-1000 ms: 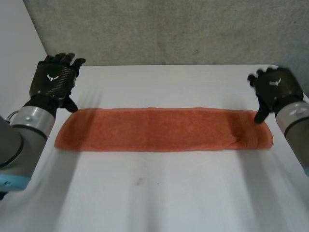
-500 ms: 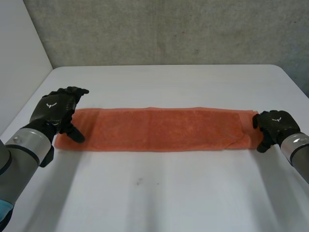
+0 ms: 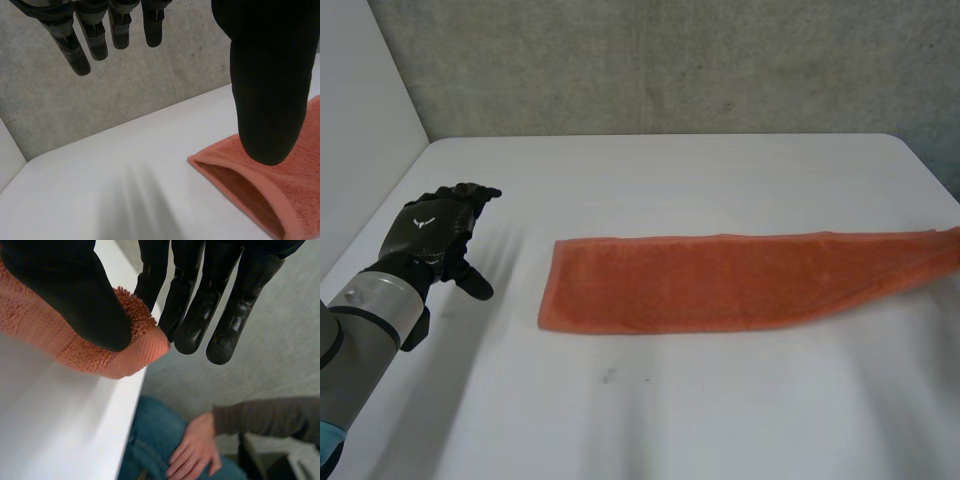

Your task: Fold the laundry

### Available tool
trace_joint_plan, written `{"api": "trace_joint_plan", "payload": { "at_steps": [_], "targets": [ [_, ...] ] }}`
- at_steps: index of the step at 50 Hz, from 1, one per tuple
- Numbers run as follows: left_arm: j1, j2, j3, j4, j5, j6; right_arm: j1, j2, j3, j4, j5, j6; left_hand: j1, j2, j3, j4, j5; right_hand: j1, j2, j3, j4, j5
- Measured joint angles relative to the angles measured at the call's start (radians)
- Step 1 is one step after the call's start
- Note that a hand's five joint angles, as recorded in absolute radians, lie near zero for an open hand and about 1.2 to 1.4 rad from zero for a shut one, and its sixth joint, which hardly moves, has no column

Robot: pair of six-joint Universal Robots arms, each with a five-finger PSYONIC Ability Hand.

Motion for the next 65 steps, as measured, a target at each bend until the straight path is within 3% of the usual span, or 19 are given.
{"api": "trace_joint_plan", "payload": {
  "at_steps": [5, 12, 18, 23, 26, 28, 30, 31, 32, 33, 36, 42, 47, 54, 58, 65],
  "targets": [
    [0.0, 0.001, -0.001, -0.001, -0.001, 0.0, 0.077, -0.022, -0.048, 0.0, -0.002, -0.01, 0.0, 0.0, 0.0, 0.0, 0.0, 0.0, 0.0, 0.0, 0.0, 0.0],
    [0.0, 0.007, 0.0, -0.001, -0.002, 0.0, 0.365, -0.029, -0.139, -0.013, -0.028, 0.007, 0.0, 0.0, 0.0, 0.0, 0.0, 0.004, 0.0, 0.0, 0.001, 0.0],
    [0.002, 0.009, -0.001, 0.0, -0.003, 0.0, 0.68, 0.078, -0.218, -0.053, -0.107, 0.021, 0.0, 0.0, 0.0, 0.0, 0.0, 0.004, 0.0, 0.004, 0.002, 0.0],
    [0.004, 0.009, -0.004, 0.001, -0.003, 0.0, 0.86, 0.193, -0.253, -0.091, -0.183, 0.02, 0.0, 0.0, 0.0, 0.0, 0.0, 0.004, 0.0, 0.004, 0.003, 0.0],
    [0.005, 0.009, -0.005, 0.002, -0.003, 0.0, 0.888, 0.214, -0.257, -0.097, -0.196, 0.02, 0.0, 0.0, 0.0, 0.0, 0.0, 0.004, 0.0, 0.004, 0.003, 0.0],
    [0.008, 0.008, -0.006, 0.003, -0.002, 0.0, 0.983, 0.302, -0.273, -0.112, -0.231, 0.019, 0.0, 0.0, 0.0, 0.0, 0.0, 0.003, -0.001, 0.004, 0.003, 0.0],
    [0.009, 0.007, -0.006, 0.004, -0.002, 0.0, 1.013, 0.336, -0.278, -0.112, -0.237, 0.018, 0.0, 0.0, 0.0, 0.0, 0.0, -0.063, -0.119, -0.118, -0.111, -0.068],
    [0.01, 0.006, -0.006, 0.004, -0.001, 0.0, 1.027, 0.354, -0.28, -0.11, -0.235, 0.017, 0.0, 0.0, 0.0, 0.0, 0.0, -0.245, -0.315, -0.312, -0.319, -0.255],
    [0.009, 0.006, -0.005, 0.004, -0.001, 0.0, 1.033, 0.36, -0.28, -0.108, -0.233, 0.017, 0.0, 0.0, 0.0, 0.0, 0.0, -0.321, -0.416, -0.411, -0.397, -0.33],
    [0.008, 0.004, -0.004, 0.005, 0.0, 0.0, 1.039, 0.367, -0.281, -0.105, -0.224, 0.017, 0.0, 0.0, 0.0, 0.0, 0.0, -0.519, -0.65, -0.624, -0.63, -0.56],
    [0.004, -0.001, 0.003, 0.006, 0.002, 0.001, 1.042, 0.348, -0.279, -0.096, -0.173, 0.024, 0.0, 0.0, 0.0, 0.0, 0.0, -0.737, -0.922, -0.921, -0.926, -0.858],
    [-0.032, -0.029, 0.045, 0.024, 0.005, 0.005, 0.979, 0.211, -0.233, -0.083, -0.008, 0.137, 0.0, 0.0, 0.0, 0.0, 0.0, -0.754, -0.957, -0.965, -0.953, -0.89],
    [-0.108, -0.086, 0.113, 0.042, 0.005, 0.009, 0.891, 0.087, -0.154, -0.055, 0.06, 0.316, 0.0, 0.0, -0.003, 0.0, 0.0, -0.754, -0.957, -0.965, -0.953, -0.89],
    [-0.246, -0.216, 0.246, 0.05, 0.001, 0.012, 0.735, -0.024, -0.022, 0.074, 0.057, 0.536, 0.0, 0.0, -0.003, 0.0, 0.0, -0.754, -0.957, -0.965, -0.953, -0.89],
    [-0.317, -0.309, 0.322, 0.049, -0.005, 0.015, 0.655, -0.034, 0.045, 0.129, 0.025, 0.579, 0.0, 0.0, -0.003, 0.0, 0.0, -0.754, -0.957, -0.965, -0.953, -0.89],
    [-0.365, -0.421, 0.395, 0.046, -0.02, 0.056, 0.569, -0.001, 0.123, 0.128, -0.033, 0.579, 0.0, 0.002, -0.001, 0.0, 0.0, -0.722, -0.906, -0.909, -0.913, -0.848]
  ]
}}
